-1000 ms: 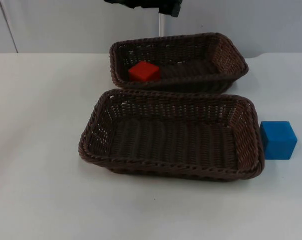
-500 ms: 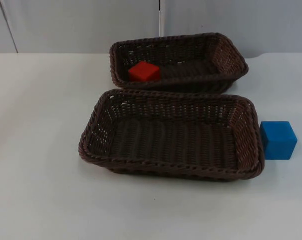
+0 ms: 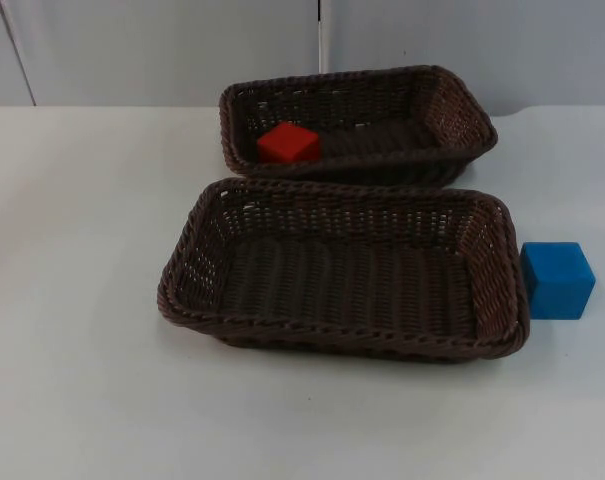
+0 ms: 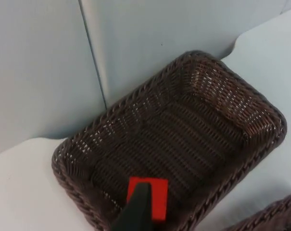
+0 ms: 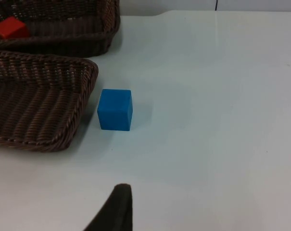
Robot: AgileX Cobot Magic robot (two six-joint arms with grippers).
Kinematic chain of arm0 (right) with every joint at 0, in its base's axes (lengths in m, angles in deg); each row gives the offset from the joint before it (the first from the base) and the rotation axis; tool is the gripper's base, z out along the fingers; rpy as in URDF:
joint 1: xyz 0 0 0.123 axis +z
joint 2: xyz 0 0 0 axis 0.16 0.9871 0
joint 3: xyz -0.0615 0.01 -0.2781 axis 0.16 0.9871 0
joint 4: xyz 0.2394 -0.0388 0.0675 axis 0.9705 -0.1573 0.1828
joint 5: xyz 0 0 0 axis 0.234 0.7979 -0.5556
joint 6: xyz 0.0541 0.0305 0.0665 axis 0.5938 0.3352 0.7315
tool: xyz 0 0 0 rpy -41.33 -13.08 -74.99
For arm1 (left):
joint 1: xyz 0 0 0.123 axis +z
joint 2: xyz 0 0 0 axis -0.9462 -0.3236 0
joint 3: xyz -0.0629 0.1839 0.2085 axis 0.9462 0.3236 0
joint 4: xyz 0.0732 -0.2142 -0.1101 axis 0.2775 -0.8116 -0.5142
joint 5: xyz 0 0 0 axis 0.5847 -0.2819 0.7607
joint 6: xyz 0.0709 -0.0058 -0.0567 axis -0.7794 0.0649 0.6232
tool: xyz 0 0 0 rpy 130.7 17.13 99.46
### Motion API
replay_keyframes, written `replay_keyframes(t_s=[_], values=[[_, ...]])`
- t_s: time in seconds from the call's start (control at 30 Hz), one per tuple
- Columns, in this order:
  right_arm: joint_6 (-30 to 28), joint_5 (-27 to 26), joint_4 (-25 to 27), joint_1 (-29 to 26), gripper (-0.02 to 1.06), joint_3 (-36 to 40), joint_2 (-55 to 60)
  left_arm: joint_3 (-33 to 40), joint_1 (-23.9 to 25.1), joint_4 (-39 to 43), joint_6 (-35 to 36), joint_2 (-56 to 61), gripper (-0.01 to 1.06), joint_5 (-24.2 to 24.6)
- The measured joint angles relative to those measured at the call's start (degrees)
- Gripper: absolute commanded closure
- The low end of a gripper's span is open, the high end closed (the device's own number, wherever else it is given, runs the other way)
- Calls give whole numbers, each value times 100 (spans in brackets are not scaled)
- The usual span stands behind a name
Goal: Pick up one cube with the left hand and place it into the upper basket. Pick up one cube with the right hand and place it into the lower basket.
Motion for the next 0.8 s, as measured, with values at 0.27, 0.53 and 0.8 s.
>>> replay_keyframes(t_s=[0.27, 0.53, 0.8], values=[[0, 0, 0, 0, -1, 0, 0, 1726, 0, 0, 0, 1025, 16, -1115], [0, 0, 0, 0, -1, 0, 0, 3168, 0, 0, 25, 2096, 16, -1626], [0, 0, 0, 0, -1, 0, 0, 3772, 0, 0, 46, 2810, 16, -1677]])
